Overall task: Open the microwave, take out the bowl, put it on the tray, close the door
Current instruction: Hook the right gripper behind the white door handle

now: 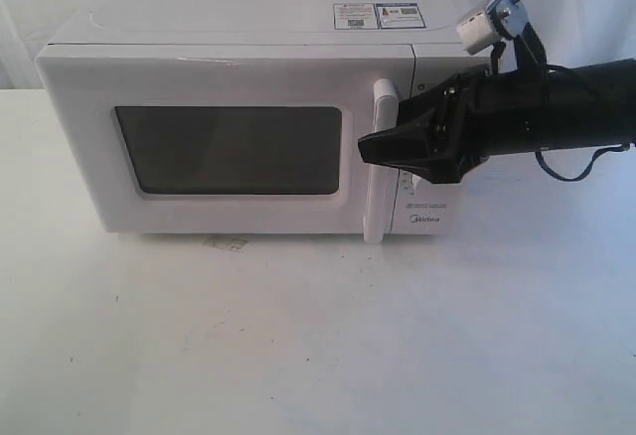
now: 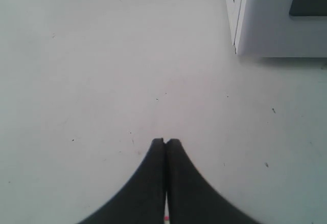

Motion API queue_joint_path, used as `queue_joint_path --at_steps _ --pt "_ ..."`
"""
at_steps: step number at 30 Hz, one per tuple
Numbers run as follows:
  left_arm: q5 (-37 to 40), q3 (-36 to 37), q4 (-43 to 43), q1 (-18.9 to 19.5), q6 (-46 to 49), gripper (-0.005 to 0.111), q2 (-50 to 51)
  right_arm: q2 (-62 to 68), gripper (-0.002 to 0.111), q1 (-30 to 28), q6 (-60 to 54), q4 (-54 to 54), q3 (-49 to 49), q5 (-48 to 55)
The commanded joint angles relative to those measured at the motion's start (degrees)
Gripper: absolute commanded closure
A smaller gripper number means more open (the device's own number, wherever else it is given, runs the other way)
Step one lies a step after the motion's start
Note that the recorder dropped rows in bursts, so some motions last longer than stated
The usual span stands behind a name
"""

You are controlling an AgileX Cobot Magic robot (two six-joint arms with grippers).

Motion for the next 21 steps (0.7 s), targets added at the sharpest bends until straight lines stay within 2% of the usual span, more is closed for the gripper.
queue_joint_path --at_steps 1,7,19,21 --pt "0.1 0.2 0.0 -0.1 -0.3 0.107 -0.2 2.4 0.047 3.7 -3.8 6.8 -1.5 -6.0" --pt "0.1 0.2 0.0 -0.1 -0.3 0.107 -0.2 3.7 0.05 5.1 -4.4 6.9 -3.3 -6.6" --pt "0.1 0.2 0.0 -0.1 -0.3 0.107 -0.2 4.2 0.107 5.1 -7.2 6.4 -4.0 -7.4" --pt "0.1 0.2 0.0 -0.1 -0.3 0.107 -0.2 4.3 0.108 5.1 -8.3 6.4 -4.0 -8.0"
